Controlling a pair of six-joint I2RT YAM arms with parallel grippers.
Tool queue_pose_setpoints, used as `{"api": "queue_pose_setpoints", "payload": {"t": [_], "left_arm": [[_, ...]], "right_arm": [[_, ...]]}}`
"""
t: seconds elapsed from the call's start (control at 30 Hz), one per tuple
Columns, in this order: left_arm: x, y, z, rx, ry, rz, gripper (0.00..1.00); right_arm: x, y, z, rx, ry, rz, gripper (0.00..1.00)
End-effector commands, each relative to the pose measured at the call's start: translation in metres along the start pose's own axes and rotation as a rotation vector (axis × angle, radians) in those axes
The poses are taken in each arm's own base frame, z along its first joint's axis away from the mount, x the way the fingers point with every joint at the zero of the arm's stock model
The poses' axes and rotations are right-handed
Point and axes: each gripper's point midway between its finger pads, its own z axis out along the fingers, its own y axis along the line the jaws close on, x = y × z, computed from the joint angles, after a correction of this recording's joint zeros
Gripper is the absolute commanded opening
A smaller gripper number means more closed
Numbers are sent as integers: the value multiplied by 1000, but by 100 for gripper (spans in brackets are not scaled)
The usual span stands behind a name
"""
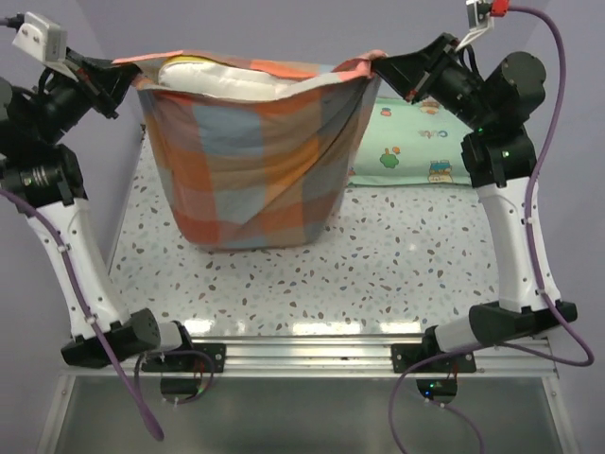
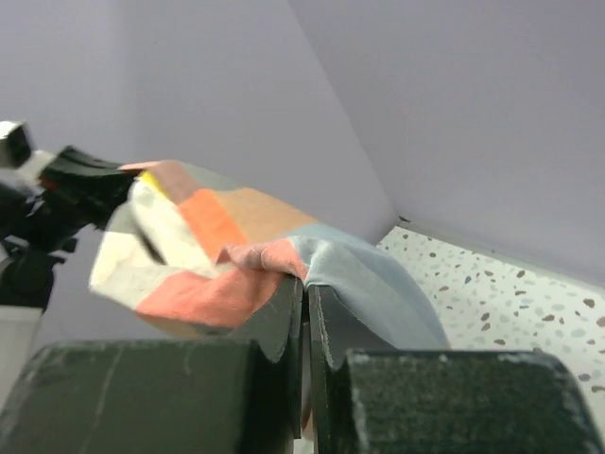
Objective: Put the pillow into the pillowcase
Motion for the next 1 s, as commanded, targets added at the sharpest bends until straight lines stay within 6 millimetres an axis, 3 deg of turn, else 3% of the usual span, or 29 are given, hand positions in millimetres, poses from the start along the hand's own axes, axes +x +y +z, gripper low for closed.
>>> {"api": "queue_pose_setpoints", "payload": {"t": [0.0,0.07,0.1,0.17,0.23,0.27,0.3,0.33,0.37,0.4,0.47,0.5,0.57,0.6,0.7,0.87,0.97], "left_arm": [[53,47,12,-69,148,-136,0],[-27,26,1,-57,-47,10,0],[-60,15,-4,-59,-112,72,0],[-80,10,-3,-41,-127,79,0],[-47,16,3,-23,-55,-62,0],[-2,26,4,-36,20,-158,0],[25,30,2,-52,68,-203,0],[55,31,-2,-55,126,-206,0],[70,21,-11,-45,159,-205,0],[112,23,-18,-56,228,-265,0],[162,12,-39,-60,347,-289,5],[179,3,-49,-60,396,-332,14],[201,-8,-64,-54,452,-310,20],[207,-15,-69,-44,471,-337,31],[208,-30,-74,-13,470,-374,48],[188,-37,-67,-6,421,-441,59],[170,-43,-62,23,369,-477,66]], "right_arm": [[-21,-8,13,-21,-33,-24,0],[-65,18,1,-54,-140,-101,0],[-91,46,-9,-95,-208,-170,0],[-101,58,-14,-112,-232,-205,0],[-92,56,-17,-104,-213,-185,0],[-67,25,-9,-57,-154,-128,0],[-55,16,-8,-42,-130,-106,0],[-42,8,-10,-30,-103,-87,0],[-35,10,-18,-28,-90,-88,0],[-9,-10,-19,7,-38,-45,0],[24,-16,-31,12,30,8,0],[36,-19,-36,20,53,28,0],[63,-20,-46,18,103,55,0],[71,-23,-48,30,123,73,0],[88,-20,-52,18,162,102,0],[103,-13,-58,0,194,130,0],[102,-9,-61,-4,193,127,0]]}}
